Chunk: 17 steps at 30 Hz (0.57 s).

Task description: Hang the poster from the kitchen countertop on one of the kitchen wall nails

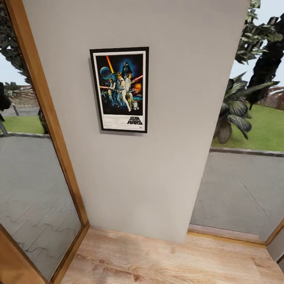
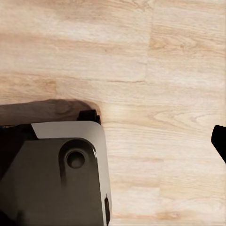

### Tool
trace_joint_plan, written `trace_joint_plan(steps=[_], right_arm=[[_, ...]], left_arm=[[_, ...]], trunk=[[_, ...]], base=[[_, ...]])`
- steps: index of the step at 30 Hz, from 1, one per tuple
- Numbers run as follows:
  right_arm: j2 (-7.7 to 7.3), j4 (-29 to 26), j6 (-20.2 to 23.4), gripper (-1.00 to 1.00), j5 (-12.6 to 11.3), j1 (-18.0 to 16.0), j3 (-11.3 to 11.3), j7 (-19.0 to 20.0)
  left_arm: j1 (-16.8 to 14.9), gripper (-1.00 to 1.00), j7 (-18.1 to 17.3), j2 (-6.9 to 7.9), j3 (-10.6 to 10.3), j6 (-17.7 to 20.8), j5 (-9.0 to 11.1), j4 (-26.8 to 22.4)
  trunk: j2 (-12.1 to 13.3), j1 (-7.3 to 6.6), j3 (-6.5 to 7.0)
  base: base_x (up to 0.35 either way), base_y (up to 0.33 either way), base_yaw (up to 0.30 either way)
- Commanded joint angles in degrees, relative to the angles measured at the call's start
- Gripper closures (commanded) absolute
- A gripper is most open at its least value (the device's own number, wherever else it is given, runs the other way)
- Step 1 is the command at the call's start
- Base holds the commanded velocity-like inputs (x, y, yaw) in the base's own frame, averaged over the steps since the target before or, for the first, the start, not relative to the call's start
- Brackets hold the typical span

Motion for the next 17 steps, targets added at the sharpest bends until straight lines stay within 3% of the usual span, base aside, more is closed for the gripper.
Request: trace_joint_plan(steps=[1,6,17], right_arm=[[0.0,0.16,0.07,-1.0,-0.6,-0.09,0.48,0.26],[0.01,0.24,0.07,-1.0,-0.59,-0.1,0.48,0.26],[0.01,0.25,0.07,-1.0,-0.59,-0.06,0.48,0.26]], left_arm=[[-0.06,-1.0,-0.26,-0.21,-0.46,-0.18,0.62,0.09],[-0.06,-1.0,-0.26,-1.24,-0.46,-0.18,0.63,0.09],[-0.06,-1.0,-0.26,-1.42,-0.47,-0.24,0.63,0.09]], trunk=[[-0.13,0.04,-0.13],[-0.13,0.04,-0.13],[-0.13,0.04,-0.13]], base=[[0.0,0.0,0.0],[0.0,0.0,0.0],[0.0,0.0,0.0]])
